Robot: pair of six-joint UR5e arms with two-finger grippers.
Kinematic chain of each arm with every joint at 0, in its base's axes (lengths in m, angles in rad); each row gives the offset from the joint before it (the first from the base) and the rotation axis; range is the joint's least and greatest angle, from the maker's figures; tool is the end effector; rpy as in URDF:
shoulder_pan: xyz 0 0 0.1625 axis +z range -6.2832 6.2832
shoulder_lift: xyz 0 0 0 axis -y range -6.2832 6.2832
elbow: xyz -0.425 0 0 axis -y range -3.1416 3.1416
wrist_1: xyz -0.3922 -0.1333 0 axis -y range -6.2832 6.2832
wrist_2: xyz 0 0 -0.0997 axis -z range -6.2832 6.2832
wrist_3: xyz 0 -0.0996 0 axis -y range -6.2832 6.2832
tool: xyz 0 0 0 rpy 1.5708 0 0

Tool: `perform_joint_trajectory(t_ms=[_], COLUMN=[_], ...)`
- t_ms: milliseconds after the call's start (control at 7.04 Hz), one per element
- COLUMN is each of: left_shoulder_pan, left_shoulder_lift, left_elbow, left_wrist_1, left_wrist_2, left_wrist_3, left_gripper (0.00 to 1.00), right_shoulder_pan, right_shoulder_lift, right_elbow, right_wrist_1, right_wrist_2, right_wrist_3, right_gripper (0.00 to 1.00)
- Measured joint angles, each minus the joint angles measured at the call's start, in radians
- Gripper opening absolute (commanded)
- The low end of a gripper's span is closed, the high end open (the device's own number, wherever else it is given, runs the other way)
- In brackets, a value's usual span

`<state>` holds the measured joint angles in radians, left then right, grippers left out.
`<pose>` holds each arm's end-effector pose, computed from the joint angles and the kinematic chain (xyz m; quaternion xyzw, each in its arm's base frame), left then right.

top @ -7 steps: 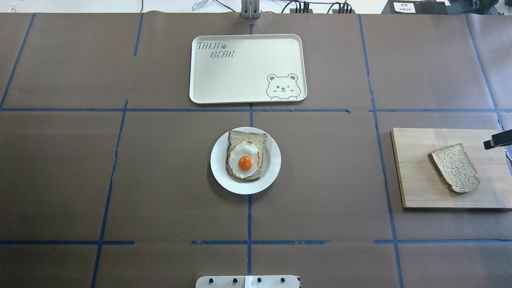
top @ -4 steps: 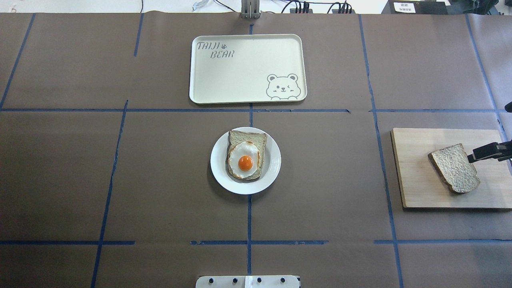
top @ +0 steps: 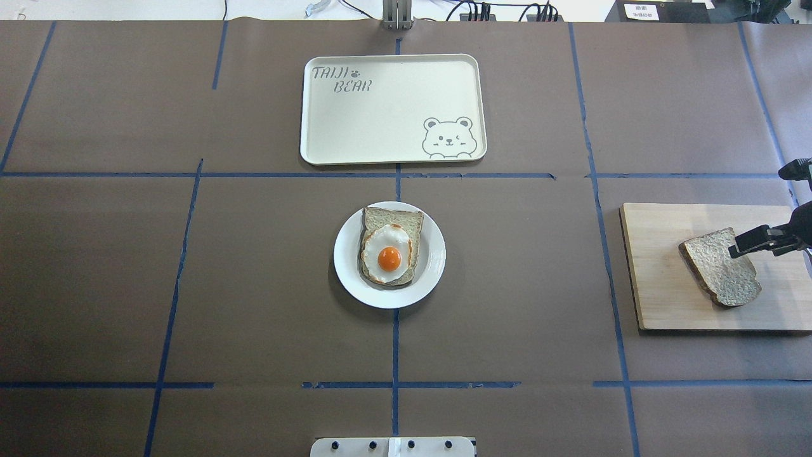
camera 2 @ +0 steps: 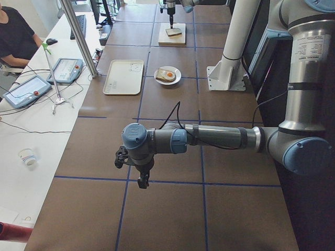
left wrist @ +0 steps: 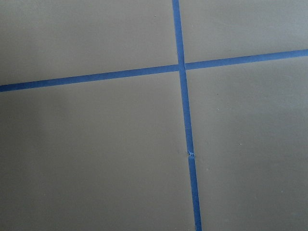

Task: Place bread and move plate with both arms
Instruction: 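Lower the right gripper onto the bread slice on the wooden board and grasp it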

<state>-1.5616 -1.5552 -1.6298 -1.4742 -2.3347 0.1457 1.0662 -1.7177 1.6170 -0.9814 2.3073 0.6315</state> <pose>-0.0600 -0.4815 0.6476 0.0008 0.3734 0.0619 0.9256 -0.1598 -0.4266 0.6407 0.0023 -0.4159 -0.0295 0.9089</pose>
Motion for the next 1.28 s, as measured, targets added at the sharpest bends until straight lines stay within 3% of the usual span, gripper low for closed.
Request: perform_joint_trajectory(t_ms=[994,1136,1278], left_shoulder_pan=[0.000,0.000,0.000], left_shoulder_lift=[0.006,0.006,0.005], left_elbow=[-0.001,-0.002,-0.003], left_wrist_1=[0.000,0.000,0.000], left_wrist_2=[0.000,0.000,0.000], left_wrist_3=[0.000,0.000,0.000], left_gripper=[1.00,1.00,1.00], right_shoulder_pan=[-0.022,-0.025,-0.027], right_shoulder_lift=[-0.001,-0.001,0.000], right_elbow=[-0.014,-0.016,-0.018], right_wrist_1=[-0.001,-0.001,-0.001], right_wrist_2=[0.009,0.009,0.009], right_wrist_3=[-0.007,-0.008,-0.009], right_gripper=[0.70,0.67,0.56])
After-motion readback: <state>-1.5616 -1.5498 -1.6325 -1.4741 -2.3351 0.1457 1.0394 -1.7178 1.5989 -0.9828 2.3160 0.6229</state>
